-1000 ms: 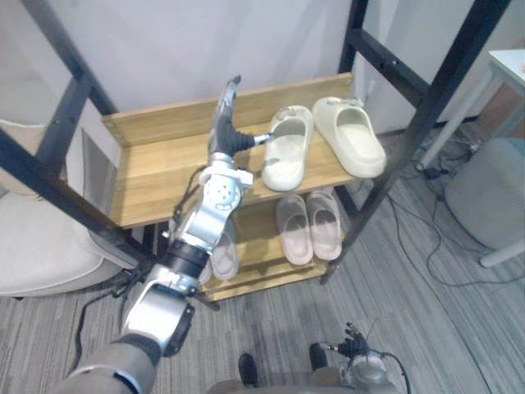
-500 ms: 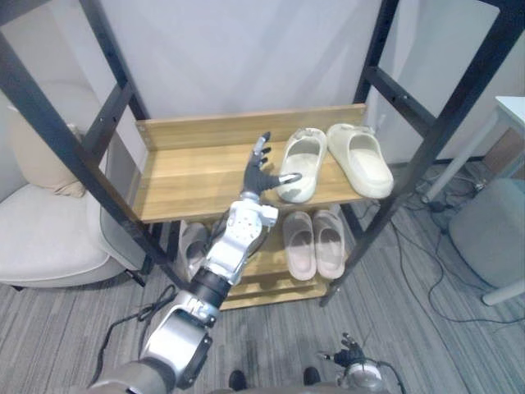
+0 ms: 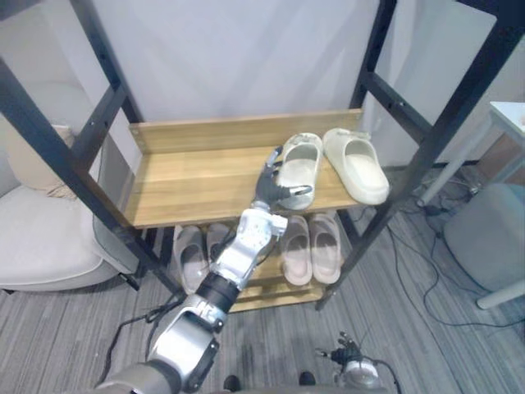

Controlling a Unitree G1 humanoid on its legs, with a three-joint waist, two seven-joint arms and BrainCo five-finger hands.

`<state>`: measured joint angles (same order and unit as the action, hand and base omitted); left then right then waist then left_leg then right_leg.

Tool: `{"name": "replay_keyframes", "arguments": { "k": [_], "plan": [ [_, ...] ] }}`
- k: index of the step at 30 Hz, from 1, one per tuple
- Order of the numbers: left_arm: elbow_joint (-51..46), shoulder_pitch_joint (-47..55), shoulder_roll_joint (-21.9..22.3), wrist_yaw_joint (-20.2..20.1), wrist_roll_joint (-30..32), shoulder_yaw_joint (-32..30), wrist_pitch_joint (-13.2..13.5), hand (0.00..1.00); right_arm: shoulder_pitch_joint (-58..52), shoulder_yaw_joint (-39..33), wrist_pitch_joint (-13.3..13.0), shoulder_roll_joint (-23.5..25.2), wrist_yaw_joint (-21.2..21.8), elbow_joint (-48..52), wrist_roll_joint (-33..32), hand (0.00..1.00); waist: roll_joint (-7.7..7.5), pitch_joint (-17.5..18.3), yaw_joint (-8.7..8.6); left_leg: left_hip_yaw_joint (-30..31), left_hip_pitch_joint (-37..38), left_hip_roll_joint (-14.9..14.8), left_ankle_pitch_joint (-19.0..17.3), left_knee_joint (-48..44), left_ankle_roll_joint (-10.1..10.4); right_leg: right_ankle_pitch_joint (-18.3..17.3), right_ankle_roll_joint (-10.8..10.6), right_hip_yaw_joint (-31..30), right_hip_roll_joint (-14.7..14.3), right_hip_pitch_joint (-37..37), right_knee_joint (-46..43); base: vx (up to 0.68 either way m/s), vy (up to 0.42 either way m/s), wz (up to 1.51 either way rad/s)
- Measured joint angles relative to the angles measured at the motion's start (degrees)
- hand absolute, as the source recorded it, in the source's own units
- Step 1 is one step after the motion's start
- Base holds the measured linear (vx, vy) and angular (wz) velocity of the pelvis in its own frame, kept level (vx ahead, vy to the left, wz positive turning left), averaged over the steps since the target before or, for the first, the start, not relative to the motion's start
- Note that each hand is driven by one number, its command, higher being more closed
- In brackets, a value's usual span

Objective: Organize the slippers on the shoe rack

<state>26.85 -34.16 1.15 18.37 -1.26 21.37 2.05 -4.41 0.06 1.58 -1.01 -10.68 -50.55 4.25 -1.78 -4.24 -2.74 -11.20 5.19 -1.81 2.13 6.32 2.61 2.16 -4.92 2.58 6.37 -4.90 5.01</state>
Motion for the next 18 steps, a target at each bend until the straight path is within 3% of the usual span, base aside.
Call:
{"name": "replay_keyframes", "arguments": {
  "k": [18],
  "plan": [
    [1.2,0.0,2.1,0.0,-0.6,1.2,0.5,0.0,0.2,-1.9,0.0,1.0,-0.6,0.0,-0.4,0.0,-0.66,0.0,-0.03,-0.8,0.3,-0.6,-0.4,0.0,0.6,-0.1,0.0,-0.4,-0.5,0.1,0.0,-0.01,-0.003,-0.01]
  ]
}}
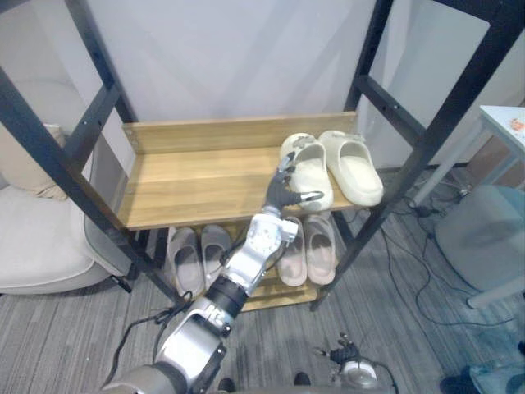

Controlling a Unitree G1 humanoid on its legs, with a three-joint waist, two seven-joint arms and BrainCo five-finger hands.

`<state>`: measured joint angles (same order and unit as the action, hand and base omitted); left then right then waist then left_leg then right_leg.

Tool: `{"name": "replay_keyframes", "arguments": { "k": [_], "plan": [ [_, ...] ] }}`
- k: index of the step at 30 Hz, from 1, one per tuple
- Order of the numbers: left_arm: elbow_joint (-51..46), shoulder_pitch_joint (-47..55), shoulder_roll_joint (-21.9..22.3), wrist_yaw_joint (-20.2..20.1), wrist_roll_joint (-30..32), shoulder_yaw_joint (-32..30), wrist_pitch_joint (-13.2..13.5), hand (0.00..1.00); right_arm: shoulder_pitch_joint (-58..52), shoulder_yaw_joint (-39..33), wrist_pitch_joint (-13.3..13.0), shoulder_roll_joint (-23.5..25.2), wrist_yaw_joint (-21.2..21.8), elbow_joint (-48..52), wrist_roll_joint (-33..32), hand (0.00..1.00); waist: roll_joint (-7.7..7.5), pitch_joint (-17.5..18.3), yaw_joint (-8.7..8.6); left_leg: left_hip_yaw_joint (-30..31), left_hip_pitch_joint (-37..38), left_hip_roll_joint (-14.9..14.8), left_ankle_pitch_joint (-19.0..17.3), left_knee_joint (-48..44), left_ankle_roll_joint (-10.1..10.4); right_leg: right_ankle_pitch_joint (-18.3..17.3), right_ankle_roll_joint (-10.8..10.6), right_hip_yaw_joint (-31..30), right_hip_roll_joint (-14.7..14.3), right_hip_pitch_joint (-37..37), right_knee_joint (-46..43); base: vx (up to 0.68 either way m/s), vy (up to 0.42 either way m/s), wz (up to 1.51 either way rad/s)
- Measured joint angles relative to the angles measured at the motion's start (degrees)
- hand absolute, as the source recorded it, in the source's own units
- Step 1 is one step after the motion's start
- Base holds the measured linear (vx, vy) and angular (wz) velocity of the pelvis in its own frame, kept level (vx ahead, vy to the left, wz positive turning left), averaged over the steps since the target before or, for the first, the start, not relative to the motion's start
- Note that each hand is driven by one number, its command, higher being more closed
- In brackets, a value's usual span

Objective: Organize the slippers on the shoe rack

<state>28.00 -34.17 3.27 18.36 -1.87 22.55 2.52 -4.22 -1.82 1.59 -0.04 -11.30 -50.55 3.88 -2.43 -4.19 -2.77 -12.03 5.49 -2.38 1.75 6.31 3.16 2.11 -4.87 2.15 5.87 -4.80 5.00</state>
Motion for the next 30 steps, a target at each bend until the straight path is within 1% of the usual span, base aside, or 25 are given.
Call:
{"name": "replay_keyframes", "arguments": {
  "k": [2,13,15,16,18,19,21,23,24,30],
  "plan": [
    [1.2,-0.3,0.0,0.1,0.0,-0.1,0.5,0.0,0.0,0.0,0.0,0.0,0.0,0.0,0.0,0.0,0.01,0.0,-0.01,-0.2,0.4,0.0,0.0,0.0,0.0,0.0,0.0,-0.2,0.0,0.1,0.0,-0.04,-0.009,-0.04],
    [2.4,-1.1,0.1,0.3,-0.8,-0.8,0.8,0.0,0.0,-0.3,0.0,0.0,-0.1,0.0,0.0,0.0,0.03,0.0,-0.01,-0.2,0.4,0.0,-0.1,0.0,0.1,-0.1,0.1,-0.1,0.0,0.0,0.0,-0.01,-0.002,0.0],
    [2.6,-1.3,0.7,0.4,-4.8,-0.6,1.0,0.0,0.0,-0.3,0.0,0.1,-0.2,0.0,0.0,0.0,0.02,0.0,0.01,0.3,0.4,0.0,-0.1,0.0,0.1,-0.2,0.0,0.4,0.1,-0.2,0.0,0.0,0.0,0.09],
    [2.6,-1.3,0.8,0.4,-4.8,-0.6,1.0,0.0,0.0,-0.3,0.0,0.1,-0.2,0.0,0.0,0.0,0.03,0.0,0.02,0.3,0.4,0.0,-0.1,0.0,0.1,-0.2,0.0,0.4,0.1,-0.2,0.0,0.0,0.0,0.09],
    [4.0,-2.5,1.2,0.4,-7.4,0.0,1.2,0.0,0.1,-0.3,0.0,0.3,-0.2,0.0,0.0,0.0,0.03,0.0,0.14,0.6,0.4,0.1,0.0,0.0,0.1,-0.2,0.0,0.8,0.2,-0.4,0.0,0.0,0.0,0.06],
    [4.4,-2.8,1.3,0.4,-7.5,0.2,1.2,0.0,0.2,-0.3,0.0,0.3,-0.2,0.0,-0.1,0.0,0.03,0.0,0.14,0.6,0.4,0.2,0.0,0.0,0.1,-0.2,0.0,0.8,0.2,-0.4,0.0,0.0,0.0,0.03],
    [5.2,-3.5,2.4,0.3,-9.1,2.0,1.1,0.0,0.3,-0.3,0.0,0.6,-0.4,0.0,-0.4,0.0,0.05,0.1,0.16,0.7,0.5,0.2,0.0,0.0,0.0,-0.2,-0.1,0.7,0.5,-0.8,-0.2,0.0,0.0,0.0],
    [5.3,-3.5,3.4,0.5,-9.1,2.4,1.1,0.0,0.2,-0.3,0.0,0.5,-0.5,0.1,-0.7,0.0,0.14,0.1,0.39,0.8,0.5,0.2,0.1,0.0,-0.1,-0.5,-0.2,0.7,0.5,-0.5,-0.9,0.0,0.0,0.0],
    [5.3,-3.6,3.3,0.5,-9.1,3.0,1.0,0.0,0.2,-0.3,0.0,0.6,-0.6,0.1,-1.6,0.0,0.16,0.1,0.54,0.7,0.4,0.2,0.1,0.0,-0.2,-0.6,-0.3,0.6,0.6,-0.1,-1.6,0.0,0.0,0.0],
    [5.3,-5.1,3.3,0.1,-8.9,3.2,0.3,0.0,-0.7,-0.3,0.0,0.6,-0.6,0.5,-1.6,0.0,0.23,0.4,0.52,0.6,0.1,1.0,0.1,0.0,-0.7,-1.4,-0.7,0.3,1.4,1.4,-4.0,-0.05,0.018,-0.01]
  ]
}}
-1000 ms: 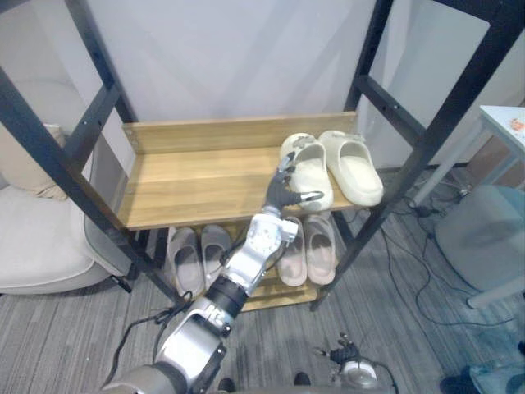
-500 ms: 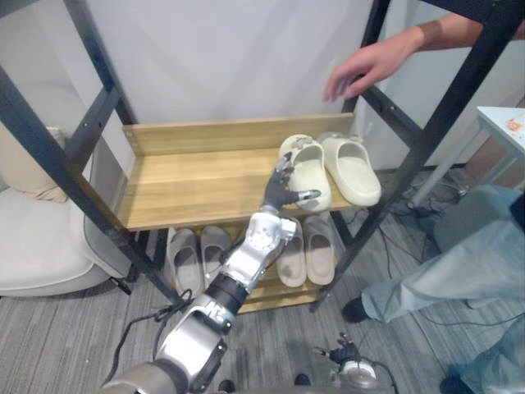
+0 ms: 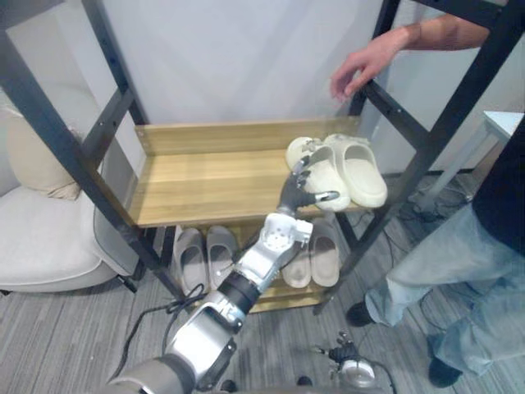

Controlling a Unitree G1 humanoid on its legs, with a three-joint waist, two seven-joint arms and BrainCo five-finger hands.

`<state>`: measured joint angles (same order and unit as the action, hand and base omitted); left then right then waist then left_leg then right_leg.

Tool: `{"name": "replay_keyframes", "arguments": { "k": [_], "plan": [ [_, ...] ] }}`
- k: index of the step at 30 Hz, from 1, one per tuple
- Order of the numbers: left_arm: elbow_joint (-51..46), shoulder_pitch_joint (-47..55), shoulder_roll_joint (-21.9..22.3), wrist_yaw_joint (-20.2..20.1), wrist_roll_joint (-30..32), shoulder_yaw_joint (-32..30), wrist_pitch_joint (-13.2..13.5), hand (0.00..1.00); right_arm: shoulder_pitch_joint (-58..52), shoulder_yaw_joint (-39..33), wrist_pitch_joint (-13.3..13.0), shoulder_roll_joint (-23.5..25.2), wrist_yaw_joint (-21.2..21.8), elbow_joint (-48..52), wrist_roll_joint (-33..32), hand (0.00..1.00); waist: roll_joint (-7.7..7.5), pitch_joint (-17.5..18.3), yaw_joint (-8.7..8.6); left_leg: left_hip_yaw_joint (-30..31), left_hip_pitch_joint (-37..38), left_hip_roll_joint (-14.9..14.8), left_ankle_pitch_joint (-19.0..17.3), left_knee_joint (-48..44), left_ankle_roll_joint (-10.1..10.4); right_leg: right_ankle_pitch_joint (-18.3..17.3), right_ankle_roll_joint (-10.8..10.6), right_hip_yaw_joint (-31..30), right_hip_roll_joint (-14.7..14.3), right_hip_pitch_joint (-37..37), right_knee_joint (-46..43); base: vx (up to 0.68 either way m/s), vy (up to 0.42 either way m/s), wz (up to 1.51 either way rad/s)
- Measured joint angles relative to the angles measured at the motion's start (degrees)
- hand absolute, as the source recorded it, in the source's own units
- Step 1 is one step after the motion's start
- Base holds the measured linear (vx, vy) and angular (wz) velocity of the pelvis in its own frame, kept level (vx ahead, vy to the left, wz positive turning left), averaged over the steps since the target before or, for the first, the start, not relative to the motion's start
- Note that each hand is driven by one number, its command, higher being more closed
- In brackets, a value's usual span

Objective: Organize the slippers on the shoe rack

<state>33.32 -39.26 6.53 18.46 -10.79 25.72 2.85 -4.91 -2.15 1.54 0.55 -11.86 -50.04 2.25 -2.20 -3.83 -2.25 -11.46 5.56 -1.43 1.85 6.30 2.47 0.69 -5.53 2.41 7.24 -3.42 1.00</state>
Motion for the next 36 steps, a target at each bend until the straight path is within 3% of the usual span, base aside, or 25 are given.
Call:
{"name": "replay_keyframes", "arguments": {
  "k": [5,10,19,25,27,32,36],
  "plan": [
    [-1.6,-1.9,-0.1,-1.3,1.1,0.0,0.0,0.0,-0.3,0.0,0.0,0.1,0.1,0.0,0.0,0.0,0.05,0.9,-0.1,-0.1,-0.3,0.2,0.0,0.0,-0.1,-0.1,0.0,-0.1,0.3,0.6,-0.6,-0.01,0.003,0.0],
    [-6.7,-2.0,-0.1,-1.4,1.8,-0.7,0.0,0.0,-1.2,0.0,0.0,0.0,0.5,1.0,0.0,0.0,1.06,1.8,0.04,0.4,-0.3,0.2,0.2,0.0,-0.4,-0.3,0.0,0.3,0.3,0.5,-0.7,-0.01,-0.007,0.04],
    [-18.6,0.0,-0.1,-3.4,-0.8,-0.1,1.9,0.0,-2.0,0.3,0.0,-0.2,0.7,1.6,0.0,0.0,1.41,2.7,1.46,3.1,-0.4,0.5,0.6,-0.3,-0.6,-1.0,0.0,3.0,0.7,-0.6,-1.0,-0.01,-0.008,0.15],
    [-27.8,11.2,-0.6,-7.8,-6.4,7.1,3.2,0.0,-2.4,2.1,0.0,-0.2,0.7,1.2,0.0,0.0,1.38,3.5,2.76,4.3,0.5,0.8,0.5,-0.3,-0.5,-2.0,0.0,4.1,1.0,-1.8,-1.9,-0.01,-0.004,0.11],
    [-30.6,16.7,-1.4,-11.3,-8.7,11.3,3.2,0.0,-1.9,3.0,0.0,0.0,0.8,0.1,0.0,0.0,1.3,3.7,2.87,4.5,0.5,0.7,0.4,-0.3,-0.4,-2.1,0.0,4.2,1.0,-1.8,-1.9,0.0,0.0,0.0],
    [-30.8,23.6,-4.6,-16.2,-9.7,14.8,3.0,0.0,-1.1,3.3,-0.1,0.0,0.9,-0.8,0.0,0.0,1.32,3.8,2.91,4.8,0.9,0.7,0.6,-0.3,-0.5,-2.2,0.0,4.6,0.8,-2.3,-1.9,0.0,-0.005,0.02],
    [-23.9,35.3,-6.8,-19.0,-9.5,14.6,2.2,0.0,-0.9,5.2,-0.1,0.1,1.2,-1.7,0.1,0.0,0.72,3.9,3.02,5.9,2.1,0.6,0.6,-0.3,-0.4,-3.5,0.1,5.9,0.7,-3.8,-1.8,-0.01,-0.019,0.14]
  ]
}}
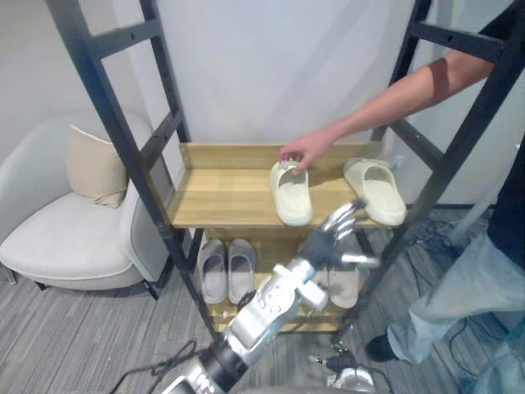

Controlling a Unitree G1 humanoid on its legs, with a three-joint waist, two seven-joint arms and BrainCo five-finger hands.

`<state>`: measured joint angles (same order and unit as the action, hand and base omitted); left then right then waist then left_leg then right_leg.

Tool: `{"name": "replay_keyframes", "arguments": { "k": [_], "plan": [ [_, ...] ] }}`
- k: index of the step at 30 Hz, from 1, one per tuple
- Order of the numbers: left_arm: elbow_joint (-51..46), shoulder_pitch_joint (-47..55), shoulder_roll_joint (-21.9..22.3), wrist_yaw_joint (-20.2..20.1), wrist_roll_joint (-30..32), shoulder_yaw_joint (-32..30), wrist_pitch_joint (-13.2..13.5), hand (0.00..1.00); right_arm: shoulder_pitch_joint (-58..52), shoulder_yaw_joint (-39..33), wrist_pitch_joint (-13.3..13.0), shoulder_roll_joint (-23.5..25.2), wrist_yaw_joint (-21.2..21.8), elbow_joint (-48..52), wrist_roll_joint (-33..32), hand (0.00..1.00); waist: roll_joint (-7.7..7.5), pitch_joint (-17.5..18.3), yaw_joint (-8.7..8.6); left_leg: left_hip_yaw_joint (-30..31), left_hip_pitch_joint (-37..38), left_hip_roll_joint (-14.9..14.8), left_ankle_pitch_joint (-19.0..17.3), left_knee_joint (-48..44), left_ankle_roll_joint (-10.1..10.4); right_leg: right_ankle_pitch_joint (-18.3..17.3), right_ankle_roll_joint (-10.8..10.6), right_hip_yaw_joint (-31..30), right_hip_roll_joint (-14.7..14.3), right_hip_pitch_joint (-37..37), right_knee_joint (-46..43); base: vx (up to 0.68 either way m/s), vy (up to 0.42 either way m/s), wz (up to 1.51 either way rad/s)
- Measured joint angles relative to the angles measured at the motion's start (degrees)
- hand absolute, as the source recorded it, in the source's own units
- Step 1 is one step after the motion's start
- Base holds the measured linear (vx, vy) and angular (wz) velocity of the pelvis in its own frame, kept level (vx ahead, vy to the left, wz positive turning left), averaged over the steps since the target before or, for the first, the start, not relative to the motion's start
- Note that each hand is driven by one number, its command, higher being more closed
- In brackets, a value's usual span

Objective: Organize the slippers on the shoe rack

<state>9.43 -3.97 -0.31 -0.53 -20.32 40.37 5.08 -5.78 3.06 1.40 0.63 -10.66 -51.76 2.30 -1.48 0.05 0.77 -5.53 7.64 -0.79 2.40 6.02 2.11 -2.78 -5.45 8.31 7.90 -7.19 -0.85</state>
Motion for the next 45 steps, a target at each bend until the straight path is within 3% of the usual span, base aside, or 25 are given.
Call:
{"name": "replay_keyframes", "arguments": {
  "k": [5,11,18,24,36,45],
  "plan": [
    [13.2,6.5,-1.3,-1.1,3.8,-4.3,-1.7,0.0,1.4,0.0,-0.9,0.9,0.0,-2.8,0.0,0.0,-0.26,-0.2,0.09,0.3,0.0,-0.2,-0.2,0.1,0.3,-0.7,-0.1,0.2,-0.3,-0.1,0.1,0.0,-0.005,0.03],
    [25.3,7.7,-2.7,-0.6,10.7,-11.3,-2.0,0.0,1.9,-0.1,-1.6,1.0,0.0,-4.4,0.0,0.0,-1.19,-1.1,0.03,1.3,0.5,-0.1,-0.1,-0.1,0.3,-0.7,0.1,0.9,-0.3,-1.1,0.1,0.02,-0.007,0.08],
    [35.8,8.3,-3.5,3.2,19.3,-18.3,-1.8,0.0,2.7,-0.2,-2.5,1.0,-0.2,-5.3,0.0,0.0,-1.77,-2.3,-0.11,1.5,0.7,0.5,-0.2,-0.1,0.2,-0.8,-0.2,0.9,0.2,-1.2,-0.2,0.0,0.003,0.0],
    [37.6,9.2,-3.4,5.8,23.2,-21.0,-1.8,0.0,3.4,-0.2,-2.4,0.9,-0.4,-5.3,0.0,0.0,-1.29,-3.5,-0.33,2.2,1.4,0.9,-0.3,-0.1,0.0,-1.9,-0.5,1.2,0.7,-1.3,-1.5,0.0,0.002,0.01],
    [39.3,9.3,-3.2,7.1,23.6,-22.2,-1.8,0.0,3.7,-0.6,-2.5,0.9,-0.5,-5.3,0.0,0.0,-0.84,-4.5,-0.46,2.7,1.4,1.1,-0.3,-0.1,-0.1,-2.1,-0.6,1.3,1.0,-1.3,-1.7,0.0,0.001,0.02],
    [23.1,7.0,-2.8,5.9,18.4,-10.0,-1.3,0.0,4.5,0.6,-2.6,0.3,-0.5,-5.5,0.0,0.0,0.27,-5.2,-0.84,1.5,1.3,1.0,-0.5,-0.1,-0.2,-1.8,-0.5,0.6,0.9,-1.0,-1.3,0.0,0.003,-0.04]
  ]
}}
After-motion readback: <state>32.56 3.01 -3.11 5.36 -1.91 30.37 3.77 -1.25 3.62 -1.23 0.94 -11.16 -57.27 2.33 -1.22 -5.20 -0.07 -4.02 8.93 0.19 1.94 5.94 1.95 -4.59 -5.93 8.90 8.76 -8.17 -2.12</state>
